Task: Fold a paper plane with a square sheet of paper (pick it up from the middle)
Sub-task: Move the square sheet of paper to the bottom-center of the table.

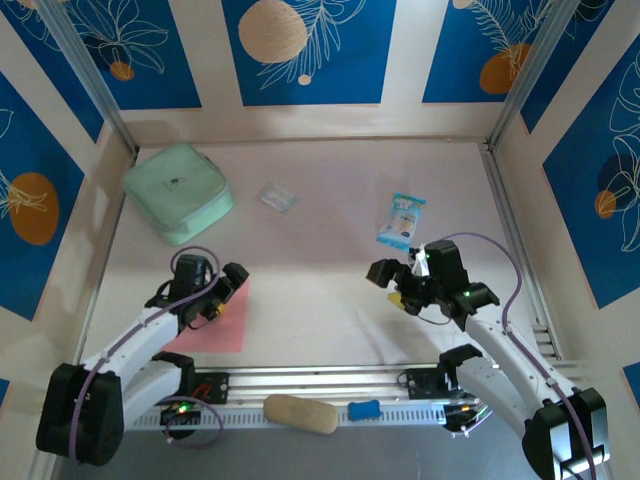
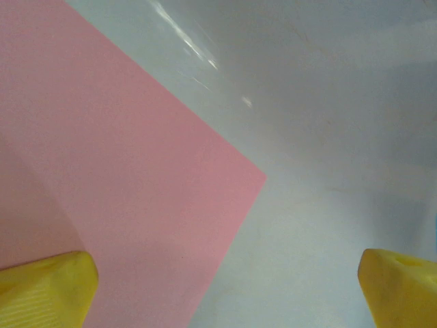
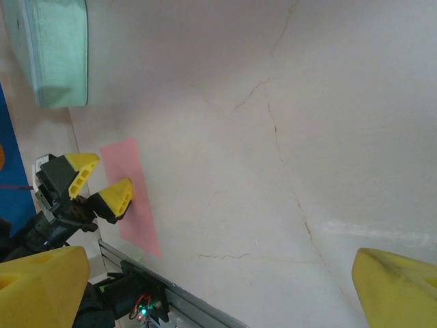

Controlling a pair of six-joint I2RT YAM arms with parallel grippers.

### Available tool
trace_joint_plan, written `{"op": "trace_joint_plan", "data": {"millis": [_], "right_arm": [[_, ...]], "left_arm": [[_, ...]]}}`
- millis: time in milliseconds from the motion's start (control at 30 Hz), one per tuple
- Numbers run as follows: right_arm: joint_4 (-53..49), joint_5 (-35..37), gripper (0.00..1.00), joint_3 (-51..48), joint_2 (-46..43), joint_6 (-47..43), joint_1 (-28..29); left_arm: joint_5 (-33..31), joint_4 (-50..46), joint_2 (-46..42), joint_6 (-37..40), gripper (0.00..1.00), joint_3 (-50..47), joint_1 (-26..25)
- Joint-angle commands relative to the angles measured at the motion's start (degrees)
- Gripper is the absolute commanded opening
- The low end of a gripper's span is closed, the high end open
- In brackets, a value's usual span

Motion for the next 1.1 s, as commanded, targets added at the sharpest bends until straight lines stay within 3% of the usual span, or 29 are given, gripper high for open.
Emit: {"op": "trace_joint_plan", "data": {"millis": [0,233,367,633,767,1067], "right_arm": [[0.9,-0.36,0.99,0.44,1.57,0.5,0.23],[0.89,-0.89,0.99,1.21,4.21,-0.04,0.59],[0.98,-0.97,0.99,1.41,4.23,0.09,0.95],[1.5,-1.86,0.99,2.0,4.39,-0.12,1.85],[3.3,-4.75,0.99,2.9,4.62,-1.47,2.75],[4.53,-2.82,0.99,5.23,7.4,-2.6,7.08]], "left_arm": [[-0.81,-1.26,3.99,-5.41,1.0,0.19,-5.23],[-4.85,6.12,15.27,-10.29,1.0,6.22,-16.43],[-7.74,6.88,16.58,-7.84,1.0,10.33,-20.09],[-15.19,-18.04,13.42,17.81,1.0,20.17,-17.05],[-8.63,-20.16,13.41,27.38,1.0,19.44,-13.82],[0.62,-15.92,19.15,26.01,1.0,16.0,-12.06]]}}
